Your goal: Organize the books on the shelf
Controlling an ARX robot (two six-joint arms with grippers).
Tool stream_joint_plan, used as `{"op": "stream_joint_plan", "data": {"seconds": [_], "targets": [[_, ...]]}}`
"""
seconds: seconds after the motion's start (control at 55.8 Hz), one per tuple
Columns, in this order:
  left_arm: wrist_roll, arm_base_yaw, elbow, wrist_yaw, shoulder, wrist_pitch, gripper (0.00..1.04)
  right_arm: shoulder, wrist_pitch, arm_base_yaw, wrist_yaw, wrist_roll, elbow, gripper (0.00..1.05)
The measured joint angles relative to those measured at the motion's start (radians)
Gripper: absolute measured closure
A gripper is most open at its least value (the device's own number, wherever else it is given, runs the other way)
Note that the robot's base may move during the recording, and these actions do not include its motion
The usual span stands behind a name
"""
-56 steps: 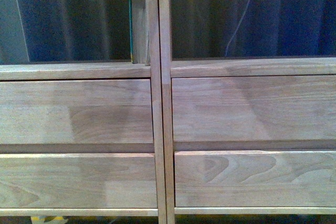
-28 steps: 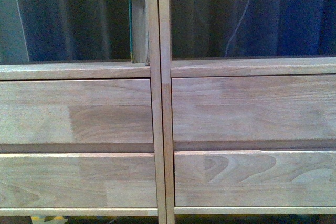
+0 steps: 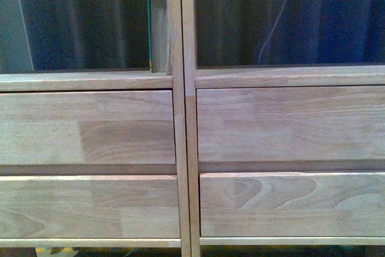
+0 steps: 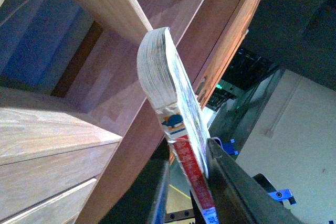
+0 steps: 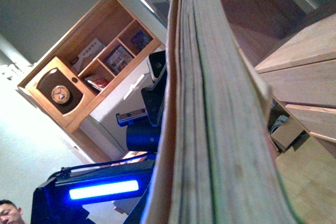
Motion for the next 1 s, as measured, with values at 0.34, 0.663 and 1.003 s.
{"op": "stream_joint_plan", "data": {"seconds": [0.34,0.663,1.003], "targets": [[-0.148,-0.008,0.0,0.021,0.0,0.0,0.98,-0.006,0.036,-0.009,-0.013,-0.003,-0.031,0.97],[-0.177,-0.008,0.0,0.059,0.0,0.0,0.98,-0.006,0.029,-0.049,-0.052,-0.015,-0.047,0.52],[-0.176,-0.008,0.0,0.132,0.0,0.0,0.98,-0.006,0.047,-0.373,-0.116,-0.042,-0.057,0.07]]}}
